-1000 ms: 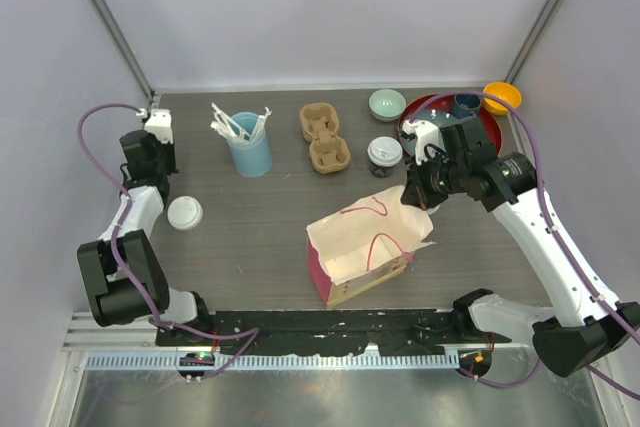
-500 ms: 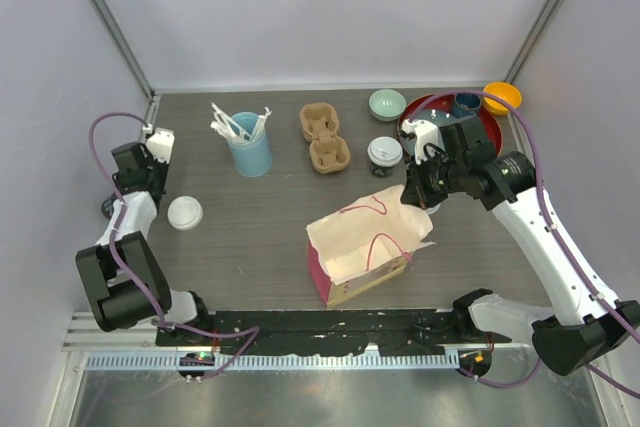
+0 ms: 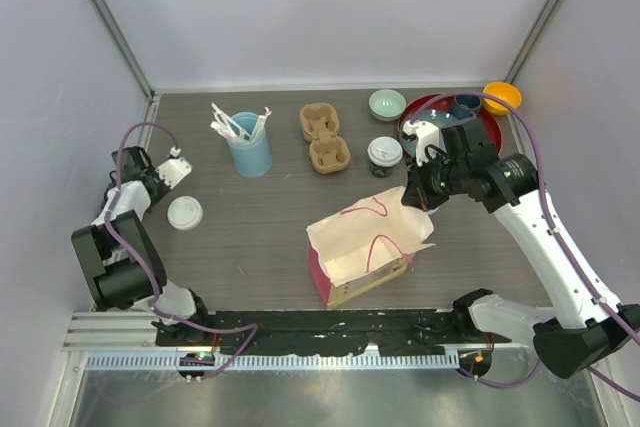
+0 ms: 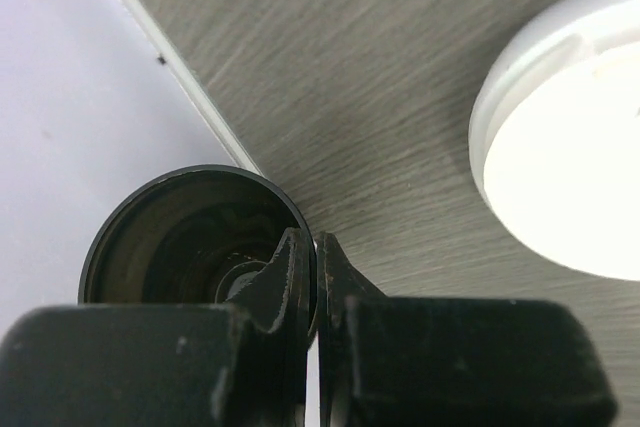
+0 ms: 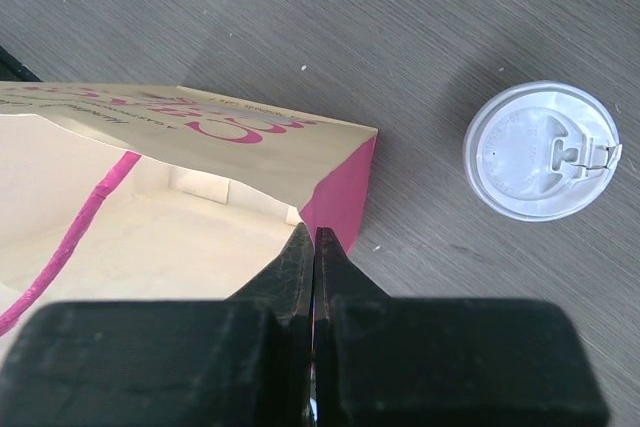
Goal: Pack the takeout coffee
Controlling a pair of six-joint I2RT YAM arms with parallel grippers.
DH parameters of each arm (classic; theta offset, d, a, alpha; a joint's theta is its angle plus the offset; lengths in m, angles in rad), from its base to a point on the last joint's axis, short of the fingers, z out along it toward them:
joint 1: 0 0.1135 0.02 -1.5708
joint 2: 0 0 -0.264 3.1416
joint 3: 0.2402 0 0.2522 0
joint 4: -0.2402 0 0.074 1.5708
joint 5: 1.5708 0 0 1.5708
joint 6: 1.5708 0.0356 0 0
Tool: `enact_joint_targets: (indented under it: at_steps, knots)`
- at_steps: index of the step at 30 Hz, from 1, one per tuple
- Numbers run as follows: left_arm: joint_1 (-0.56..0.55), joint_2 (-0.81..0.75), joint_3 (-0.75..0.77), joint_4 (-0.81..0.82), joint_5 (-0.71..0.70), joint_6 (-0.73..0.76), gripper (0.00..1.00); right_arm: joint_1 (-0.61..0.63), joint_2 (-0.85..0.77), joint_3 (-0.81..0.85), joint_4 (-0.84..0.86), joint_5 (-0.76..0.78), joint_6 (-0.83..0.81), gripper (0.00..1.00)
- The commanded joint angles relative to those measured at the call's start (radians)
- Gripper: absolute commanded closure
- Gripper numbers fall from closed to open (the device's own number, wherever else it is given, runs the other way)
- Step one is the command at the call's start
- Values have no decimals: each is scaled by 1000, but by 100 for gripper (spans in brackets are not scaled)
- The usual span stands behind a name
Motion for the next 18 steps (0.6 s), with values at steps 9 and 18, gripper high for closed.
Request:
enact_joint_targets:
  at_steps: [9,18]
  knots:
    - [81,77,217,-402,1,278,73,-1,-23,-12,-7,-14,-17,99]
    - [124,204,349,-527,-64,229,62,-1,-30,-22,-1,-14,-17,99]
